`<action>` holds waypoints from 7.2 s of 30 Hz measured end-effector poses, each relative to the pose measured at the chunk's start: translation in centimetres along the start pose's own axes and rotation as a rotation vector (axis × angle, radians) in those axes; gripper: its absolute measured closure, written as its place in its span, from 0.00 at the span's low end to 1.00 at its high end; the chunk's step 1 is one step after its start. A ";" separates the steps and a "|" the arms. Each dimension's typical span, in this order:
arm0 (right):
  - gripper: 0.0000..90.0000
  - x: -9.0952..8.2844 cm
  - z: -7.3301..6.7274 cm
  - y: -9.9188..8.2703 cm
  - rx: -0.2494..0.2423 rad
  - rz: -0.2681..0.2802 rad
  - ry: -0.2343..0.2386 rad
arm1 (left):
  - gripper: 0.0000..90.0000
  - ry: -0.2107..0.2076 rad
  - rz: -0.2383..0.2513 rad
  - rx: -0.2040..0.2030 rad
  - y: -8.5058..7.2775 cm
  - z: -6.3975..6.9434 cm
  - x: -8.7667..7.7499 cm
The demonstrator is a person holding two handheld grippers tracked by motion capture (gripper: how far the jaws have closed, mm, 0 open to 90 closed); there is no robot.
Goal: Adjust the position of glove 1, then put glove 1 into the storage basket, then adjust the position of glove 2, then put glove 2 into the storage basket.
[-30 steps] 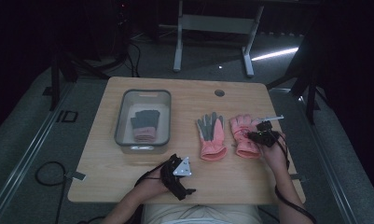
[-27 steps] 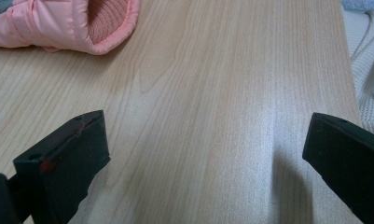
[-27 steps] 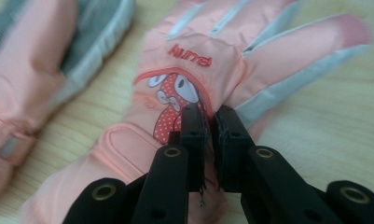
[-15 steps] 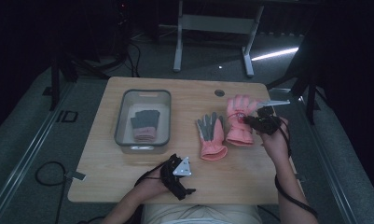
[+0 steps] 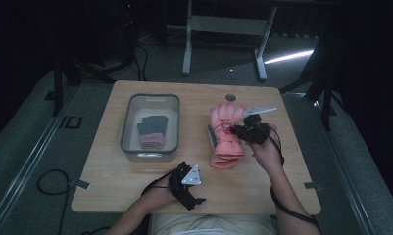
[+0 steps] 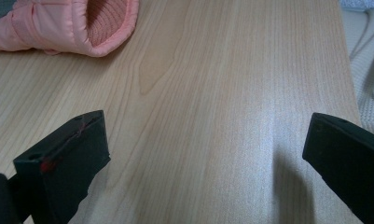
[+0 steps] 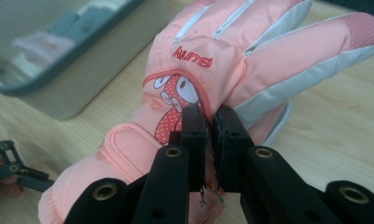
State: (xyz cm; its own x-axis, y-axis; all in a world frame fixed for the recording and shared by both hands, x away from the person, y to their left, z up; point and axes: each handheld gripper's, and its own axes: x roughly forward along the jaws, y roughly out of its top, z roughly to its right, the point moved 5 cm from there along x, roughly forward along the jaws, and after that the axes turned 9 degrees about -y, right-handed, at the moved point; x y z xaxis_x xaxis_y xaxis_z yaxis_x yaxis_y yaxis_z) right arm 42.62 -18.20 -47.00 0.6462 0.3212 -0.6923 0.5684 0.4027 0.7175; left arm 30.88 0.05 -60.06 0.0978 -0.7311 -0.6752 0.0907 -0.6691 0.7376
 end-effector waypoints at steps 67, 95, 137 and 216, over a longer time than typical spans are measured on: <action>0.67 2.3 0.9 1.4 -0.037 0.062 -0.046 | 0.04 0.228 0.084 -0.222 7.6 -3.1 -4.3; 0.55 5.8 1.8 -0.4 -0.007 -0.049 -0.078 | 0.07 0.348 0.079 -0.354 12.6 -10.3 -2.8; 0.74 5.5 3.6 -1.7 0.171 -0.103 0.173 | 0.86 0.020 0.147 -0.712 10.5 -15.3 -0.4; 0.73 9.2 -15.3 13.9 -0.148 -0.018 0.384 | 0.86 0.393 0.186 -0.809 0.3 -14.7 -21.9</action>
State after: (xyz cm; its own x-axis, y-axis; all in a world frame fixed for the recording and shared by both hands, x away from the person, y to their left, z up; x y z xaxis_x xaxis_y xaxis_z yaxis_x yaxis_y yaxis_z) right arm 48.65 3.50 -44.62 0.3843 0.5983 -0.7031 0.4804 0.5207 0.7057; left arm 43.32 17.81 -45.03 0.4968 -0.6207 -0.6065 0.6915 -0.1392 0.7089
